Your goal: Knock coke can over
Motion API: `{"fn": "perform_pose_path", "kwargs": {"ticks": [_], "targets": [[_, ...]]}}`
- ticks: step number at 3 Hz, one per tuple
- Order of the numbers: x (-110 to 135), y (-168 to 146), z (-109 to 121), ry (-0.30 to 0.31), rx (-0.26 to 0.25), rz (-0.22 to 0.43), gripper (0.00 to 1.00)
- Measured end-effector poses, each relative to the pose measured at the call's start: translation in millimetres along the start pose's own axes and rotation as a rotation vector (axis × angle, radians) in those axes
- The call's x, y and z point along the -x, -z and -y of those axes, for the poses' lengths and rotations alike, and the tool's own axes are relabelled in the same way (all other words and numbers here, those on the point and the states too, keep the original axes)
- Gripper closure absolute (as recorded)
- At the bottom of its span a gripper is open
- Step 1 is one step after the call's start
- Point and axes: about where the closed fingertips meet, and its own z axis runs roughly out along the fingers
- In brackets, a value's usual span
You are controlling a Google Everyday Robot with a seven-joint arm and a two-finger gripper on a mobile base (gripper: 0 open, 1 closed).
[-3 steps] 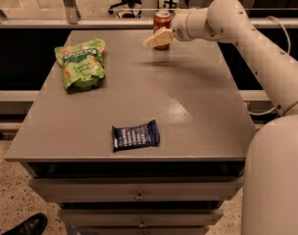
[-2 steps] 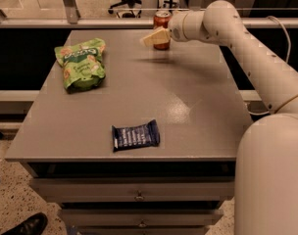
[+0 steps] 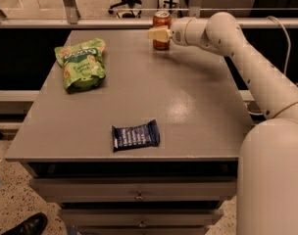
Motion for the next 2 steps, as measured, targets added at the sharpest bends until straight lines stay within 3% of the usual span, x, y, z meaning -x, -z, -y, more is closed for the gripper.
{"fn": "perform_pose_path", "kwargs": {"ticks": [1,2], "targets": [[-1,7,4,-0.025,-0.008,0.022,0.59],[13,31,1,-0.005,0.02,0.032,0.9]]}}
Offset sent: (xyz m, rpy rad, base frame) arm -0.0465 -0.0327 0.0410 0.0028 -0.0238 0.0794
